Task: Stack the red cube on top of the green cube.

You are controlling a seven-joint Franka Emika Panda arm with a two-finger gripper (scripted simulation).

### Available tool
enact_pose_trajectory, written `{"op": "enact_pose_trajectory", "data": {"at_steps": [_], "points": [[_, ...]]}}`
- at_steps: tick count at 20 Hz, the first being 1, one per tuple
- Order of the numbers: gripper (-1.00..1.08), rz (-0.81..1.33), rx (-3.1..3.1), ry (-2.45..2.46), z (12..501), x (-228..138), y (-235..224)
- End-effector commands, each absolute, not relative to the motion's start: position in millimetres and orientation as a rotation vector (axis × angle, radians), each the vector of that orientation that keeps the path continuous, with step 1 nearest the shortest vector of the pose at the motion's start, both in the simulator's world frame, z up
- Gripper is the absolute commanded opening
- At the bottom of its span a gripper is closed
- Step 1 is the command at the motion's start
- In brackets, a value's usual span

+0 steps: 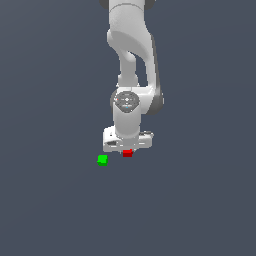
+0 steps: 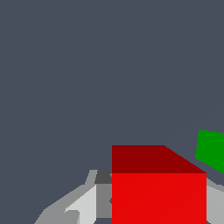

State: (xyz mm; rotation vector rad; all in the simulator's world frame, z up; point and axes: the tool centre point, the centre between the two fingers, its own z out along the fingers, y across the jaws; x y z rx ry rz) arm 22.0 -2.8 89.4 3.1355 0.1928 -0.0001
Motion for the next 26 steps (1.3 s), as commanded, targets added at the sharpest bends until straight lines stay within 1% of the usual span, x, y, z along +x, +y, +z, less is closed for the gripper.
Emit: {"op": "enact_pose_trajectory", "data": {"at_steps": [1,5,9,12,16,17,26], "points": [[-1.00,0.001,3.135,0.192,82,24,-34],[-1.00,0.001,3.135,0.192,73,28,-75],[-1.00,0.000,3.135,0.193,66,31,-103],[-1.00,0.000,3.135,0.193,63,33,-116],[-1.00,0.000,3.135,0.193,61,35,-121],[1.00,0.000,3.135,0.193,61,35,-121],[1.00,0.000,3.135,0.193,61,35,-121]]}}
